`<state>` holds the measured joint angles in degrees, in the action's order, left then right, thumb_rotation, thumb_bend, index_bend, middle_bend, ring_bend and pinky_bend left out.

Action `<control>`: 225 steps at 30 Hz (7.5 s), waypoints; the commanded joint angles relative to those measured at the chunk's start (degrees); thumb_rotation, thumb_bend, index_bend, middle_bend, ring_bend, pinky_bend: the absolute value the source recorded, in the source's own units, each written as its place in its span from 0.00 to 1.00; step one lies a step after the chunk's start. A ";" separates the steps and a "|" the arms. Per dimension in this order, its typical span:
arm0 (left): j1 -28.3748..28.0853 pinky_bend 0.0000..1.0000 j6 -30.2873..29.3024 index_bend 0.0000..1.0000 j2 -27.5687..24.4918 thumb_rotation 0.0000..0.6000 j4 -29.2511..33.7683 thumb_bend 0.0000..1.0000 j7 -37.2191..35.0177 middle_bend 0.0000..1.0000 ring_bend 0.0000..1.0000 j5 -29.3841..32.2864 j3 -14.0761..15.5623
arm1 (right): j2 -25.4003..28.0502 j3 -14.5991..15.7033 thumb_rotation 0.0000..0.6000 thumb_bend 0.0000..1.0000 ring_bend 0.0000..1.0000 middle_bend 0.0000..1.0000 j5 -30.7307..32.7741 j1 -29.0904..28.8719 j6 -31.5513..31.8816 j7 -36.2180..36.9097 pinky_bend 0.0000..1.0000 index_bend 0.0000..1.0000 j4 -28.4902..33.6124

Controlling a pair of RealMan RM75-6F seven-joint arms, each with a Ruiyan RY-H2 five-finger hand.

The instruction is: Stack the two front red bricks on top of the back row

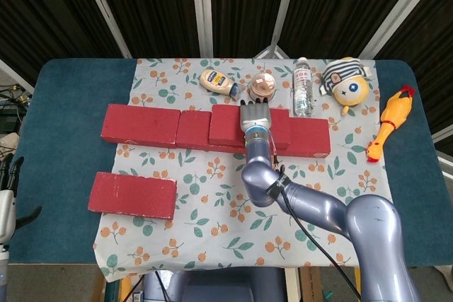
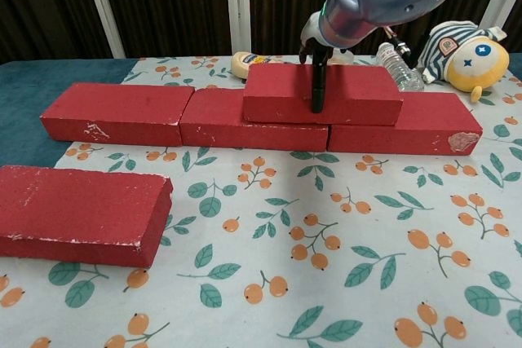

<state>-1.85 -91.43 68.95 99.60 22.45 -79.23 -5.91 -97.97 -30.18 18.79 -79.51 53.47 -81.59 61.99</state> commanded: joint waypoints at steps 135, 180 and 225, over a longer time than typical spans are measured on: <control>-35.04 0.09 34.31 0.00 5.10 1.00 7.01 0.00 24.81 0.00 0.00 32.34 6.39 | 33.00 27.43 1.00 0.11 0.00 0.03 -105.88 75.31 32.28 88.16 0.00 0.00 32.82; -54.24 0.27 41.18 0.26 -13.28 1.00 13.86 0.00 24.57 0.40 0.26 48.64 -5.61 | 31.94 25.51 1.00 0.11 0.00 0.03 -99.94 74.66 28.68 83.19 0.00 0.00 33.43; -67.60 0.27 70.21 0.28 7.80 1.00 -35.63 0.00 -0.42 0.39 0.26 36.44 0.61 | 28.85 21.26 1.00 0.11 0.00 0.03 -88.63 74.03 27.42 74.38 0.00 0.00 31.97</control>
<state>-69.34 -21.26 76.68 64.09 22.21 -42.70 -5.47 -69.13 -8.93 -69.83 -5.48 80.88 -7.20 93.94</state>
